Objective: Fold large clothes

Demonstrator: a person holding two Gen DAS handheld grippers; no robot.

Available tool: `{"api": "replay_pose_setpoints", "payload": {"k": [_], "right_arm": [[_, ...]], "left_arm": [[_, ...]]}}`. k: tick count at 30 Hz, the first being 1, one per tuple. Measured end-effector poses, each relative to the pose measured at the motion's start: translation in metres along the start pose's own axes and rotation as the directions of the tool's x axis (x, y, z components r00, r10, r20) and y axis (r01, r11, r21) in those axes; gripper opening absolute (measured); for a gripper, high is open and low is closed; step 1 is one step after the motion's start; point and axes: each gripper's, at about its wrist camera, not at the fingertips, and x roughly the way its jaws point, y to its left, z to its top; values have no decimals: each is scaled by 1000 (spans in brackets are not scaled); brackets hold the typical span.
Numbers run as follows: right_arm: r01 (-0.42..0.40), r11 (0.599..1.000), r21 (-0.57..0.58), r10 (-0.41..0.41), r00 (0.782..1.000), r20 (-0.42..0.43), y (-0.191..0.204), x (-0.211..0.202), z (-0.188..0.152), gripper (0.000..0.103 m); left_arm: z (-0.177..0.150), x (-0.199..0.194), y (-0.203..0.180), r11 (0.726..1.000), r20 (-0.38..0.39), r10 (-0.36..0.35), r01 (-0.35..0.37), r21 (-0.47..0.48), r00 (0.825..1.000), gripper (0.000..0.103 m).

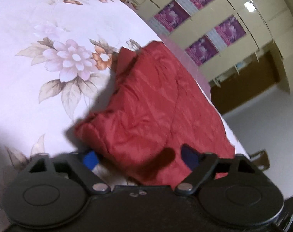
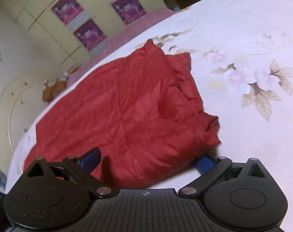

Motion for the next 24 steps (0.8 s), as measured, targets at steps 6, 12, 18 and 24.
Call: {"api": "replay_pose_setpoints", "payload": {"k": [6,12,18,24], "right_arm": [[13,1000,18,-14,1000,20,2,-6,2,34],[2,996,-88,0,1000,30,19,-34,1,20],[-30,991,-128,28,999,-18,10,-82,-28,20],[-66,991,-114,56,995,-84,-25,-127,-74,20]], "left_arm": [[8,4,18,995,-23,-22,20,-93,999,29],[10,-17,7,1000,-22,-25,25,-8,999,18],[-13,-73,15,999,-60,-33,34,20,998,17],[-69,-135,36,1000,-100,4,-2,23,995,17]]}}
